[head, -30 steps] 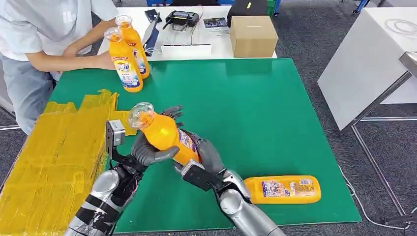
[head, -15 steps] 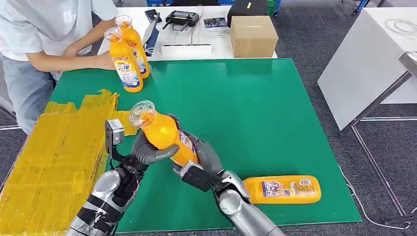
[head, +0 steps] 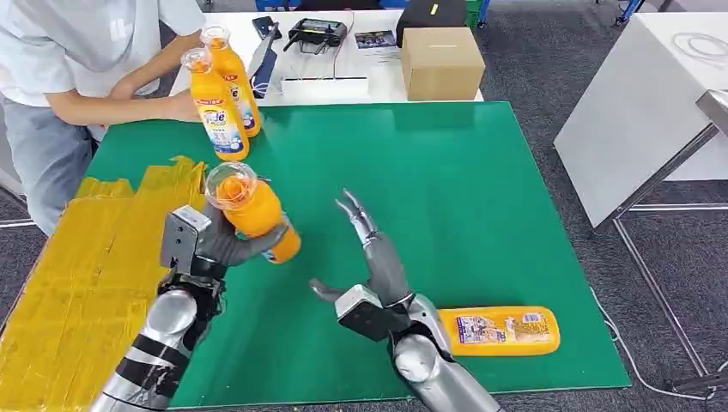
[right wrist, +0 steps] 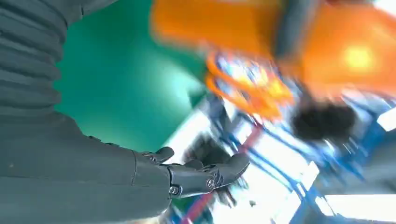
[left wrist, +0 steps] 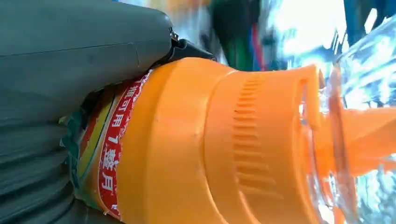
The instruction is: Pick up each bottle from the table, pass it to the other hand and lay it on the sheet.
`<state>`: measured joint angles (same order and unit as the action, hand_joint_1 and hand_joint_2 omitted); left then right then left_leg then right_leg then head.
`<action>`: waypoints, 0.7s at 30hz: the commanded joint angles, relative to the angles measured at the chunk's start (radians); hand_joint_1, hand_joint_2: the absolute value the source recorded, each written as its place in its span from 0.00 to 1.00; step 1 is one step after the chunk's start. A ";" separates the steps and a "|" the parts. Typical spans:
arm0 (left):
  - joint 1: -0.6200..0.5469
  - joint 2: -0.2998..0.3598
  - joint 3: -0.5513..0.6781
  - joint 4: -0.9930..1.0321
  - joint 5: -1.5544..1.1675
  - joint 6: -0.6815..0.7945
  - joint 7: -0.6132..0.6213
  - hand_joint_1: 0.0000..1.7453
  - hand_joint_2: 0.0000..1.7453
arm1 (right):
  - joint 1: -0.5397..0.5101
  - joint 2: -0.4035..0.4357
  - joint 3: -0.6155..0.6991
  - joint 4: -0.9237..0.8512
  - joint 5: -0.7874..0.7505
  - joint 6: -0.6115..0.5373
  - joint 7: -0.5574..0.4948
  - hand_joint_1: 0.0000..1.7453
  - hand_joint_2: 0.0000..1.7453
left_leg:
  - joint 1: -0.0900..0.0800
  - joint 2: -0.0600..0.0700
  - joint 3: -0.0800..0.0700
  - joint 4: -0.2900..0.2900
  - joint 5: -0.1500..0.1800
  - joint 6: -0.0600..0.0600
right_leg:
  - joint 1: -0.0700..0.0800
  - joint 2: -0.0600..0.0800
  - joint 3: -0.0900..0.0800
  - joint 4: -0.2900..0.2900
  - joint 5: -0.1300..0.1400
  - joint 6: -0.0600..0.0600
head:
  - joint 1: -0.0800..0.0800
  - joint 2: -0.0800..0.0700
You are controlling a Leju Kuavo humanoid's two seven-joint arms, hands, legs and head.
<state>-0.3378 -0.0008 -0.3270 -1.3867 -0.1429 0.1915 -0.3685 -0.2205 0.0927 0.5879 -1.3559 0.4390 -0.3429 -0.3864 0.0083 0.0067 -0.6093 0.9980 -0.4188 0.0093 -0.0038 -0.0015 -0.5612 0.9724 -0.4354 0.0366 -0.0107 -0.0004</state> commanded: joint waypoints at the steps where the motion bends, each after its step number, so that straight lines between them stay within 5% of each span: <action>1: -0.135 0.115 0.016 0.128 -0.420 0.100 0.101 1.00 1.00 | 0.063 -0.082 -0.061 -0.298 0.022 -0.048 -0.021 0.00 1.00 | 0.000 -0.004 0.002 0.000 -0.001 0.000 | 0.000 -0.004 0.003 0.000 -0.002 -0.001 | 0.000 0.000; 7: -0.147 0.129 -0.009 0.155 -0.534 0.121 0.143 1.00 1.00 | 0.060 -0.081 -0.059 -0.292 0.052 -0.079 -0.037 0.00 1.00 | 0.000 -0.002 0.003 0.000 -0.001 0.000 | 0.000 -0.002 0.003 -0.001 -0.001 0.000 | 0.000 0.000; 14: -0.277 0.212 -0.081 0.506 -1.184 0.147 0.392 1.00 1.00 | 0.078 -0.116 -0.093 -0.433 0.064 -0.069 0.043 0.00 1.00 | 0.000 -0.002 0.004 -0.001 -0.001 -0.001 | 0.000 -0.002 0.005 0.000 -0.002 -0.001 | 0.000 0.000; 21: -0.340 0.215 -0.094 0.748 -1.241 0.126 0.388 1.00 1.00 | 0.062 -0.116 -0.112 -0.404 0.020 -0.033 0.042 0.00 1.00 | 0.001 -0.001 0.007 -0.001 -0.001 0.000 | 0.000 -0.001 0.007 -0.001 -0.002 -0.001 | 0.000 0.000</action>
<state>-0.5526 0.1866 -0.3433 -0.9844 -1.3115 0.2987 -0.0023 -0.1344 0.0084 0.5054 -1.7594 0.4703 -0.3967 -0.3483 0.0088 0.0080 -0.6089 0.9981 -0.4182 0.0088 -0.0036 -0.0010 -0.5614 0.9729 -0.4352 0.0364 -0.0107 -0.0004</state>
